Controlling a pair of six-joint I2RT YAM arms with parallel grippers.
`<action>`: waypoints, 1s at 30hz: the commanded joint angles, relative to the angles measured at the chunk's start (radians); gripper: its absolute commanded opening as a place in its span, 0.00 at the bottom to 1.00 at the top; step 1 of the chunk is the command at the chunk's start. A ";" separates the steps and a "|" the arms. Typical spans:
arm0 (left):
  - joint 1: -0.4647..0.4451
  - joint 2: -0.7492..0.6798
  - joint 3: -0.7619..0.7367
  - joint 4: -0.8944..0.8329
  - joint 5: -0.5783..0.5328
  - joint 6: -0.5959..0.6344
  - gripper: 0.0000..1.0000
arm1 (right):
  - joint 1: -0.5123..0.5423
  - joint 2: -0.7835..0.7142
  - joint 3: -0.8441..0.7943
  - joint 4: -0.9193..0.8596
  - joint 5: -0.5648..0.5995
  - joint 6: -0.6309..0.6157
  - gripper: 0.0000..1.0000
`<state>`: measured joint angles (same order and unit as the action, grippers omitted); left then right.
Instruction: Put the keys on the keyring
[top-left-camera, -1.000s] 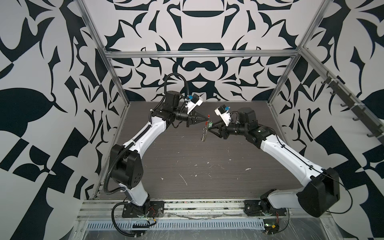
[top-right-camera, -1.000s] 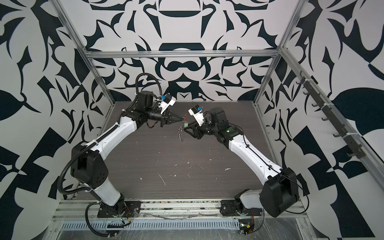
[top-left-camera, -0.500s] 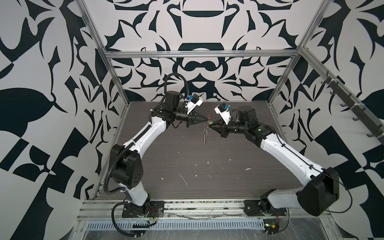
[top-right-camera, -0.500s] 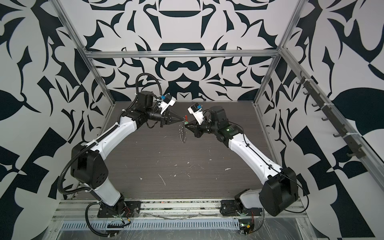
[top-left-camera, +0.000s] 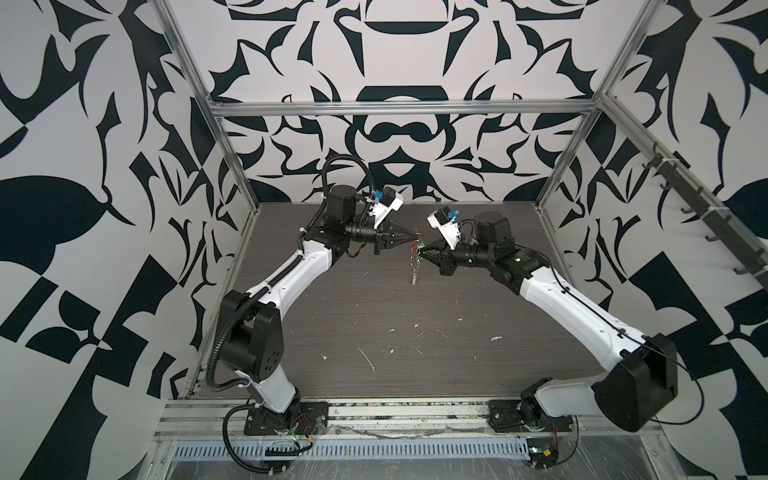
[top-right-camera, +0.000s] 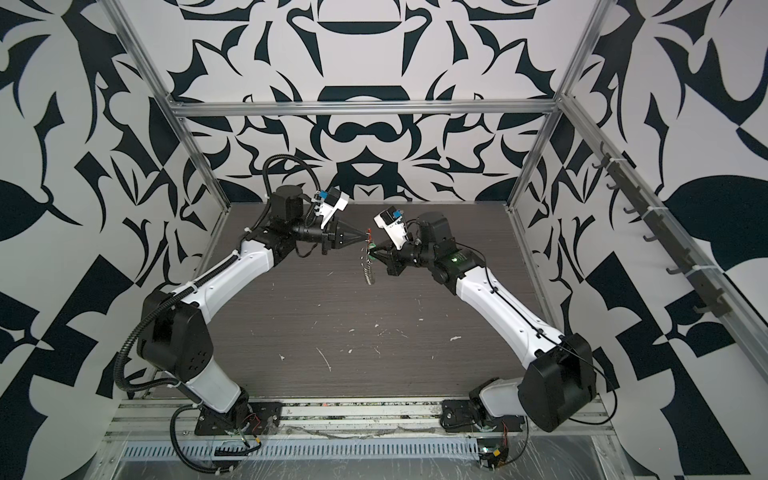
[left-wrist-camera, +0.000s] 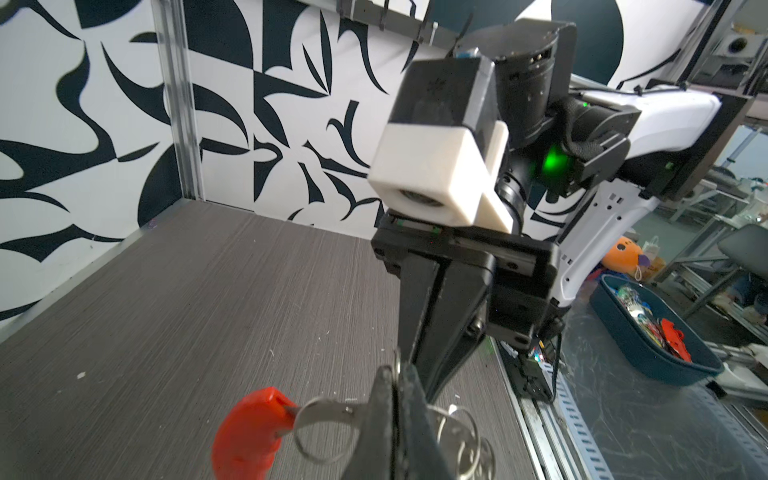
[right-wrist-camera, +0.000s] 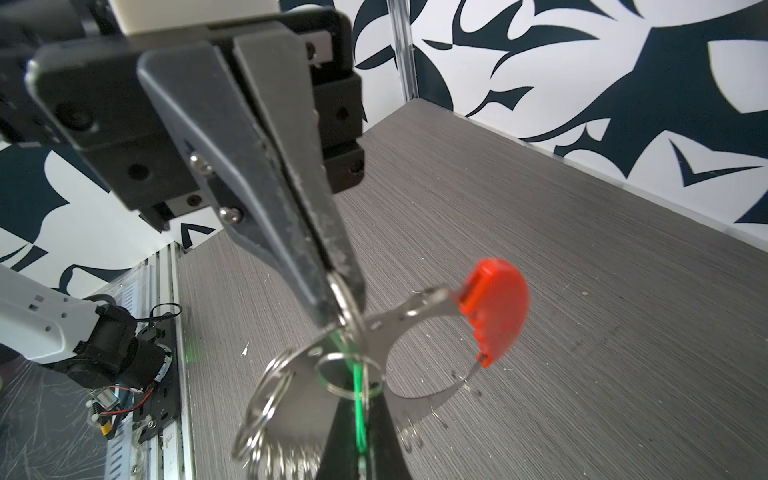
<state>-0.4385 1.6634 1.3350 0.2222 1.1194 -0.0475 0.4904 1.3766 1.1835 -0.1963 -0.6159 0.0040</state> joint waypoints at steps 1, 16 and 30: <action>-0.003 -0.034 -0.040 0.338 -0.025 -0.196 0.00 | 0.045 0.020 0.049 0.023 -0.001 0.008 0.00; -0.028 0.073 -0.161 1.062 -0.135 -0.690 0.00 | 0.068 0.006 0.052 0.038 0.049 0.008 0.00; -0.006 0.081 -0.152 1.031 -0.107 -0.695 0.00 | -0.049 -0.287 -0.077 0.029 0.173 0.002 0.31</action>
<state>-0.4488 1.7435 1.1587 1.1751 1.0111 -0.7128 0.4545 1.1202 1.0885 -0.2081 -0.4507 -0.0032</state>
